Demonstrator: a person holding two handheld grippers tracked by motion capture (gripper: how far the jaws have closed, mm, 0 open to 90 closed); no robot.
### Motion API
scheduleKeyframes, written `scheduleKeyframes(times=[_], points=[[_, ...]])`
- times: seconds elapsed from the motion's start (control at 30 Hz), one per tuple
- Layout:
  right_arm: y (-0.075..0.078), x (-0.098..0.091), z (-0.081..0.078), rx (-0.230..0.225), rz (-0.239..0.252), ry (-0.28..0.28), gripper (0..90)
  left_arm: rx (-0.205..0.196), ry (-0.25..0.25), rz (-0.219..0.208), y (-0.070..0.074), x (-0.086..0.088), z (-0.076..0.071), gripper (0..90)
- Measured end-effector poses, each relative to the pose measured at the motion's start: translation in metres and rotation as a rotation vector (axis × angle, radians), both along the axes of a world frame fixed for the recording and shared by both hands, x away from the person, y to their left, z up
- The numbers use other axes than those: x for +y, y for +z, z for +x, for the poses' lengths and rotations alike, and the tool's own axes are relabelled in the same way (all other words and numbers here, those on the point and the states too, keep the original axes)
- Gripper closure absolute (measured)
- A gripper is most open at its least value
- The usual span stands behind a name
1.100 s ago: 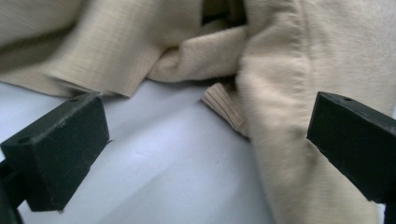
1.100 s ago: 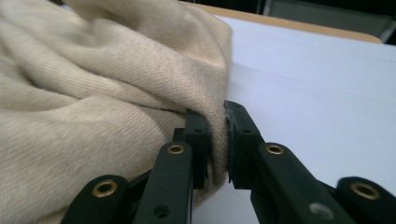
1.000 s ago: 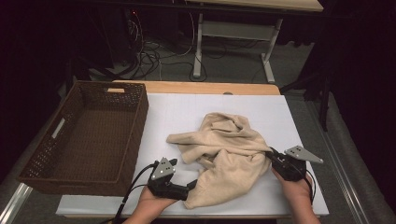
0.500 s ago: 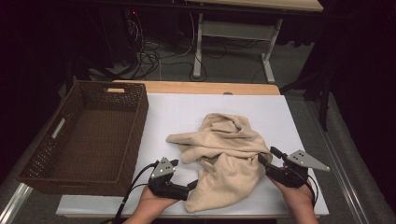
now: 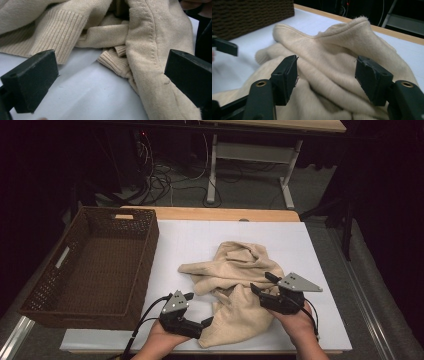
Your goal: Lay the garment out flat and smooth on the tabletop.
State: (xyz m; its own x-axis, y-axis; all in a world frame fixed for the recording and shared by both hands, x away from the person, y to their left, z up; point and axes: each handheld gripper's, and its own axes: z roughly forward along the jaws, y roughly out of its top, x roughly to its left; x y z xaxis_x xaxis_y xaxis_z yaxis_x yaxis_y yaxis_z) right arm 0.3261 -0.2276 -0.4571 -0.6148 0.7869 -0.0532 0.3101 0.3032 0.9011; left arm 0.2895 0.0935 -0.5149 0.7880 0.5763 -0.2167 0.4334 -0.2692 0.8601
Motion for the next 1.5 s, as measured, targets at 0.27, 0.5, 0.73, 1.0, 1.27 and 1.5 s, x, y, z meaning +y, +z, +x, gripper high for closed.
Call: scheduleKeyframes(times=[0.27, 0.5, 0.73, 1.0, 1.27, 1.5], points=[[-0.007, 0.024, 0.034, 0.138, -0.084, 0.010, 36.4, 0.026, 0.028, -0.037, -0.002, 0.001, 0.008, 0.0], [-0.021, 0.026, 0.030, 0.120, -0.157, 0.016, 80.2, -0.004, 0.021, -0.046, -0.004, -0.001, 0.006, 0.0], [-0.007, 0.011, 0.016, 0.037, -0.097, 0.004, 81.7, 0.021, 0.051, -0.067, -0.004, 0.001, 0.006, 0.0], [0.002, -0.046, 0.000, -0.023, -0.023, -0.131, 82.2, 0.009, 0.054, -0.068, -0.005, 0.003, 0.003, 0.0], [-0.014, -0.116, -0.018, -0.003, 0.000, -0.307, 90.0, -0.004, 0.035, -0.034, -0.005, -0.001, 0.002, 0.0], [-0.019, -0.121, -0.028, 0.019, 0.033, -0.279, 89.6, -0.001, 0.032, -0.029, -0.005, -0.003, 0.003, 0.0]])
